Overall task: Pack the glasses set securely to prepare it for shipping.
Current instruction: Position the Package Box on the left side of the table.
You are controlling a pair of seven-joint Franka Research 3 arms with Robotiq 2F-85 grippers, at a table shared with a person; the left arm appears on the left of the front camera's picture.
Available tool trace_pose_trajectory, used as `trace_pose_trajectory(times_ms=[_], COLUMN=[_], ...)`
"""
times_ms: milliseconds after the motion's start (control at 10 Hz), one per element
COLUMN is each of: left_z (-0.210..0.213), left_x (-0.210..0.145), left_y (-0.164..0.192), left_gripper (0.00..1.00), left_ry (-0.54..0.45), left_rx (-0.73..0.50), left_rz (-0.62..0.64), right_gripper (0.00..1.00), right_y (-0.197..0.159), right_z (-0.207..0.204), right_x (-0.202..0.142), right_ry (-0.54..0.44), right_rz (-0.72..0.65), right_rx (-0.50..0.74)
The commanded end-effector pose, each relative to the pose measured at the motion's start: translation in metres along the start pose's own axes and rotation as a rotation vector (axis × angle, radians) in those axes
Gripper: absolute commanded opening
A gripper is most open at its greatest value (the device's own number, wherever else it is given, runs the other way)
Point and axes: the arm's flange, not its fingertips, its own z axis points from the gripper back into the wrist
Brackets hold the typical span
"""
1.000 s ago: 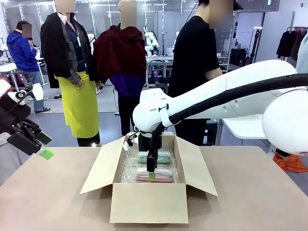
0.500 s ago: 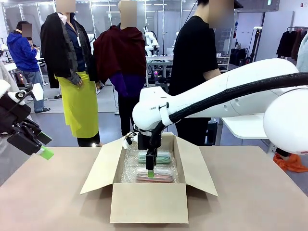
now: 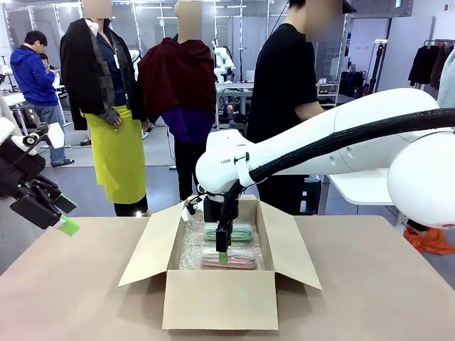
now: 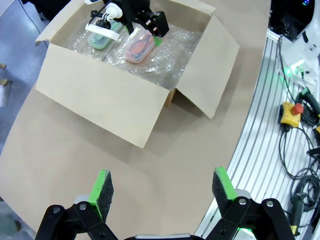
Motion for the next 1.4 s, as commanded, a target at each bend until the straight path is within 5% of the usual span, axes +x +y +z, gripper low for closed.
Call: trace_pose_trajectory(times_ms=[0,700,1300], left_z=[0.002,0.0,-0.028], left_x=[-0.001,0.0,-0.014], left_y=[0.0,0.0,0.098], left_gripper=[1.0,1.0,1.0], left_ry=[-0.014,0.0,-0.129], left_rx=[-0.023,0.0,-0.124], left_rz=[-0.004,0.0,0.502], right_gripper=[1.0,1.0,1.0], right_y=[0.002,0.01,0.066], right_z=[0.001,0.024,0.133], right_x=[0.0,-0.005,-0.101], right_ry=[0.004,-0.029,-0.341], right_rz=[0.001,-0.021,-0.243], right_rx=[0.002,-0.02,-0.013])
